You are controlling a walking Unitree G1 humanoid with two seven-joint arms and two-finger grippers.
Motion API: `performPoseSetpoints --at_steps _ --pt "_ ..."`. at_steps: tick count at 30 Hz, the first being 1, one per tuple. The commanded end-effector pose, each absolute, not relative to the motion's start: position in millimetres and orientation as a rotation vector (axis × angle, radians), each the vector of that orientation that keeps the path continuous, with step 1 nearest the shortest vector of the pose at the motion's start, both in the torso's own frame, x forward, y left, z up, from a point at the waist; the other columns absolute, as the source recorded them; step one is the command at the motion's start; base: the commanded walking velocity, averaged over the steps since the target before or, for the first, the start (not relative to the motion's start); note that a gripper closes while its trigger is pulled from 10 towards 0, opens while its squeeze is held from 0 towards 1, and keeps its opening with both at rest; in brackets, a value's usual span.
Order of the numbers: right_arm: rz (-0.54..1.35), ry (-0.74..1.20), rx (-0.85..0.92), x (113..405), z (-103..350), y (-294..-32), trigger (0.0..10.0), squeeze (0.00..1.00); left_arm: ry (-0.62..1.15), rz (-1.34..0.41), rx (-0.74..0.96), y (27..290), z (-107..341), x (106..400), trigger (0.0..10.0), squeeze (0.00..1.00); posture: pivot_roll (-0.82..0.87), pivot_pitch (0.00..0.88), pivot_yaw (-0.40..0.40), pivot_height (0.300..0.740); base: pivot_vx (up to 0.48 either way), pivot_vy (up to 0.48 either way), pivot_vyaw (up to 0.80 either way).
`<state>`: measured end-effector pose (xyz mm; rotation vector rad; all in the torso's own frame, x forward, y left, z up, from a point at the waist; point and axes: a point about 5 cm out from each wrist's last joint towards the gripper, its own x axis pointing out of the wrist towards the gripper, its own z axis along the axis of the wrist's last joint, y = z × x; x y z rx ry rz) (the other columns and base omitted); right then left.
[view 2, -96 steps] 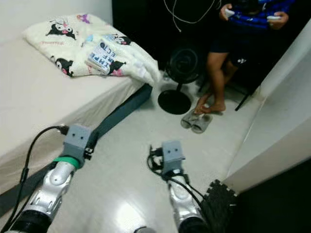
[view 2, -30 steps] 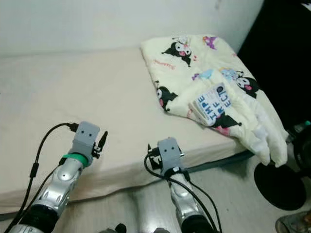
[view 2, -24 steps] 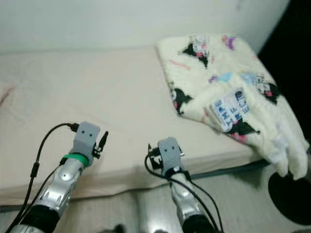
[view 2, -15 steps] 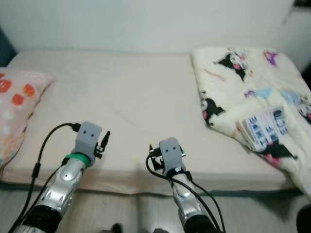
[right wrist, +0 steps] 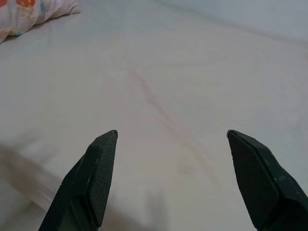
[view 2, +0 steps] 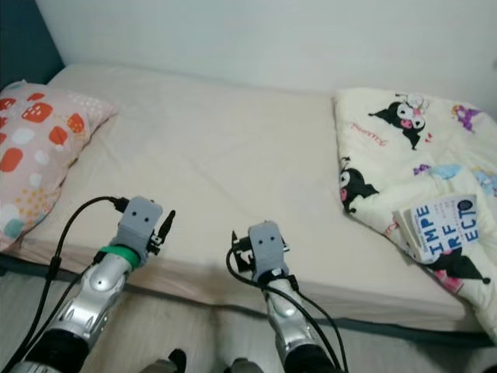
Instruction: Clean up the room
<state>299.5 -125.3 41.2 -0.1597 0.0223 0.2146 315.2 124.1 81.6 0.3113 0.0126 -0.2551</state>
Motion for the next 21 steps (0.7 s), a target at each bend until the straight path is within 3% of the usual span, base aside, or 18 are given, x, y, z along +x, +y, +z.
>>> performPoseSetpoints --at_steps 1,21 --pt "0.188 0.044 -0.154 295.5 35.7 -131.9 10.0 0.00 0.017 -0.274 0.316 121.2 79.1 312.5 10.0 0.00 -0.10 0.066 0.034 0.740 0.000 -0.472 0.00" --pt "0.165 0.049 -0.134 295.1 34.9 -134.2 10.0 0.00 0.022 -0.277 0.315 121.2 78.4 312.7 10.0 0.00 -0.10 0.068 0.038 0.740 0.000 -0.459 0.00"
